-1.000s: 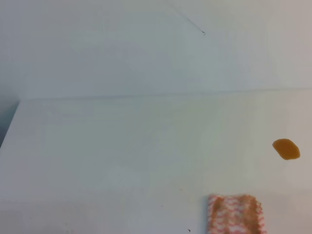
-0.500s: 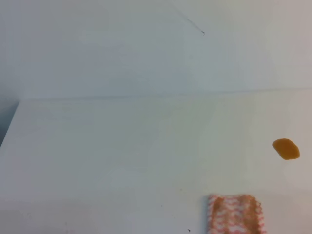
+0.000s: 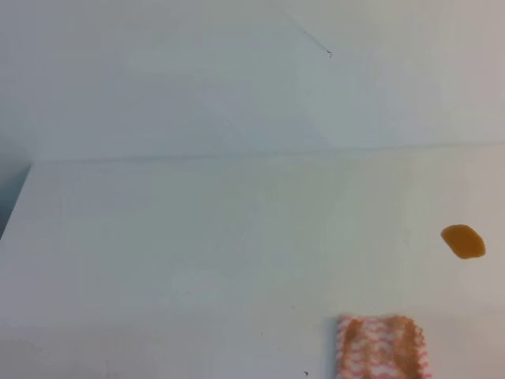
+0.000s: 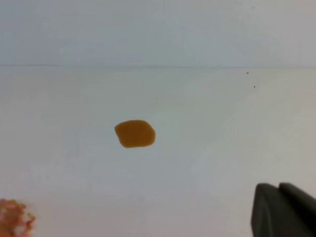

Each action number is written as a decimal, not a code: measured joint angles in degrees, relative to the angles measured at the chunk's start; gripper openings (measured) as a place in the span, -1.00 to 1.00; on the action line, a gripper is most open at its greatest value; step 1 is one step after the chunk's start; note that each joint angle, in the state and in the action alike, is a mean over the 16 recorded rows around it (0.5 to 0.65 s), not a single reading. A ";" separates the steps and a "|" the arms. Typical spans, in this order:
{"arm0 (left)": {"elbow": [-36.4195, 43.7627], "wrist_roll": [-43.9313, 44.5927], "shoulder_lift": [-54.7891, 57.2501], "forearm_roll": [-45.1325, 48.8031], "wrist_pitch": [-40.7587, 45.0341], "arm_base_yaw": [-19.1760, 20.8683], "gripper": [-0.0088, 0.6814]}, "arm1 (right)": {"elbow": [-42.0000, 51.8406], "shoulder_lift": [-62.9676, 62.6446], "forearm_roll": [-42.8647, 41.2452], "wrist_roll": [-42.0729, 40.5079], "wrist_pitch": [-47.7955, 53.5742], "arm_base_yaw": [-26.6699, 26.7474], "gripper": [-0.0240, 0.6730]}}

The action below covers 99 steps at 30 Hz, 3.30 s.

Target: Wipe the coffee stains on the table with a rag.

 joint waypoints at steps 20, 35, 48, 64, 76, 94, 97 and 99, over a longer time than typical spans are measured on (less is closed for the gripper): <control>-0.16 0.00 0.09 0.00 0.06 0.00 -0.98 | 0.12 0.00 0.00 0.01 -0.27 0.00 -0.94; -0.16 0.00 0.09 0.00 0.06 0.00 -0.98 | 0.07 -0.04 0.07 0.01 -21.85 0.00 -0.94; 0.00 0.00 0.00 0.00 0.00 0.00 -0.98 | -7.05 0.35 2.65 0.42 -28.67 0.00 -0.94; -0.16 0.00 0.09 0.00 0.06 0.00 -0.98 | -34.18 18.79 10.41 -7.31 24.85 0.00 -0.94; -0.16 0.00 0.09 0.00 0.06 0.00 -0.98 | -38.10 46.14 31.50 -31.36 33.31 0.41 -0.94; -0.16 0.00 0.09 0.00 0.06 0.00 -0.98 | -43.08 74.84 38.31 -44.98 23.67 20.45 -0.65; -0.16 0.00 0.09 0.00 0.06 0.00 -0.98 | -45.76 79.44 36.90 -44.95 22.82 23.14 -0.47; -0.16 0.00 0.09 0.00 0.06 0.00 -0.98 | -47.57 82.55 35.82 -44.93 22.95 24.36 -0.34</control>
